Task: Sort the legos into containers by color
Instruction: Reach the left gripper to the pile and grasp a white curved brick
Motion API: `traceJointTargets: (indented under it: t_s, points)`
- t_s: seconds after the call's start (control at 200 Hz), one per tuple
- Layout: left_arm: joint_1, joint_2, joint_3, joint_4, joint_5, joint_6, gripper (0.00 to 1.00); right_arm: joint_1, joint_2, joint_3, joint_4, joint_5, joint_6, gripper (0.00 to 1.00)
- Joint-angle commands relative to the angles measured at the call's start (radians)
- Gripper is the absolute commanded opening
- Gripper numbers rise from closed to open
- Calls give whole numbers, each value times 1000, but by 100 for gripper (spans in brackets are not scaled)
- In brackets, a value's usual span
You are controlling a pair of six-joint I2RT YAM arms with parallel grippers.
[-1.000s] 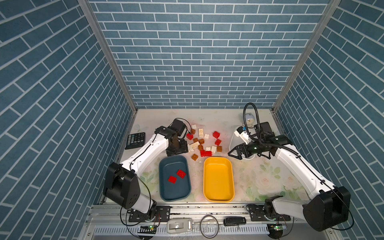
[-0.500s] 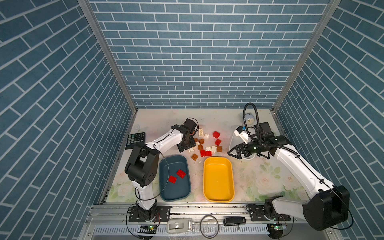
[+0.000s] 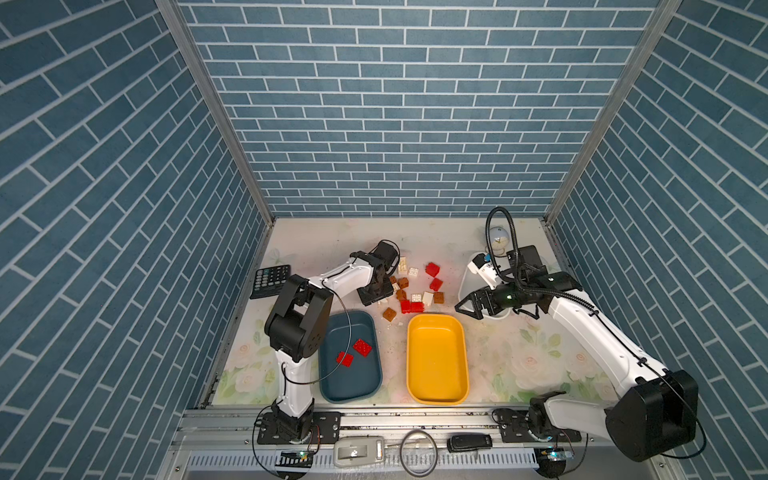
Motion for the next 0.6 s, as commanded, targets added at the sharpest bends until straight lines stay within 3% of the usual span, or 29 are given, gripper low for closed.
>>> traceJointTargets:
  t_s: [0.0,0.595]
  points:
    - [-7,-19,6,-48,-38,32,51,-3,0,-12,-19,6,-24,99]
    - [10,51,-1,25,34,86,35,-6,-7,-21,-24,10,-23,99]
